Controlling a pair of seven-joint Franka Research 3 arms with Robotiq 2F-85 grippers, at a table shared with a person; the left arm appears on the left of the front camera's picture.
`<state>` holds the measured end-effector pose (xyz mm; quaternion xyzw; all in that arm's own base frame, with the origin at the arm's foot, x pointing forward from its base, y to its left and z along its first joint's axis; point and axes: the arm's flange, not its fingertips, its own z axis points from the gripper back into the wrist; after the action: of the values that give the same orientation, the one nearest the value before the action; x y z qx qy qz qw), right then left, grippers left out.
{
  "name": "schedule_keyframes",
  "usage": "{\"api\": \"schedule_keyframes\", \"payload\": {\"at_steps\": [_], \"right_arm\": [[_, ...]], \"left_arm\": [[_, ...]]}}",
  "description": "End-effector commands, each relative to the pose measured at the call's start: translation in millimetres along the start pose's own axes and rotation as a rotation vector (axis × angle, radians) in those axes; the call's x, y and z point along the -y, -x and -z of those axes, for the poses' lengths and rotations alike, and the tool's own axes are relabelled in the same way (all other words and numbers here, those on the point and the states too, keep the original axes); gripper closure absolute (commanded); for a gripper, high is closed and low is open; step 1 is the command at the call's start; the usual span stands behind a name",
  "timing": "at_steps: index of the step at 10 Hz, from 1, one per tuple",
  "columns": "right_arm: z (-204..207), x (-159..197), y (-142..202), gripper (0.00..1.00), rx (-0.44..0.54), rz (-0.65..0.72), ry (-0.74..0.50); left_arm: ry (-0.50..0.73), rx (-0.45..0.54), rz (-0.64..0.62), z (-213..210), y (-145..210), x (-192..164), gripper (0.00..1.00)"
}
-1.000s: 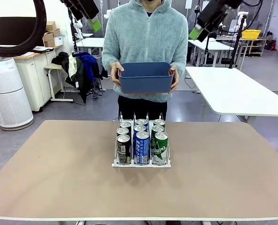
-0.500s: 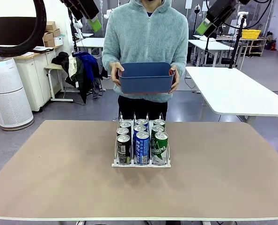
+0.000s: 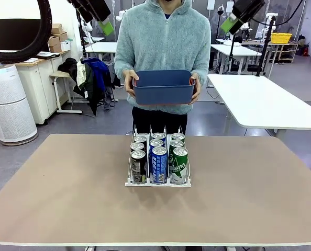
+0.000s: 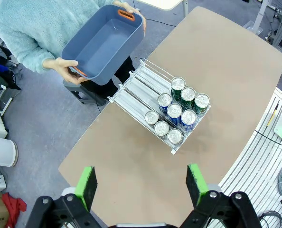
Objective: Fill the beverage cans into the dispenser.
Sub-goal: Place the picked Sprite in the line of the Automatic Can Dispenser with the same cans.
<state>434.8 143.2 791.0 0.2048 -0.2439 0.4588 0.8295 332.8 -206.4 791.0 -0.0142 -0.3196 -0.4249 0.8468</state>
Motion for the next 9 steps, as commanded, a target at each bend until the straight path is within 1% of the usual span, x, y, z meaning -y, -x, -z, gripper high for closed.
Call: {"api": "schedule_keyframes", "payload": {"at_steps": [1,3,4,6,9], "right_arm": [[-10.3,3.5,-1.8,0.0,0.048,-0.033,0.059],[-18.0,3.9,-2.1,0.0,0.067,-0.034,0.082],[-18.1,0.9,-0.8,0.0,0.065,-0.03,0.083],[-19.0,0.3,0.4,0.0,0.093,-0.031,0.092],[-19.9,-1.6,1.8,0.0,0.088,-0.033,0.094]], "left_arm": [[-0.003,0.003,-0.004,0.1,1.9,-0.3,0.0],[-0.003,0.003,-0.004,0.1,1.9,-0.3,0.0],[-0.003,0.003,-0.004,0.1,1.9,-0.3,0.0],[-0.003,0.003,-0.004,0.1,1.9,-0.3,0.0],[-0.003,0.003,-0.004,0.1,1.9,-0.3,0.0]]}}
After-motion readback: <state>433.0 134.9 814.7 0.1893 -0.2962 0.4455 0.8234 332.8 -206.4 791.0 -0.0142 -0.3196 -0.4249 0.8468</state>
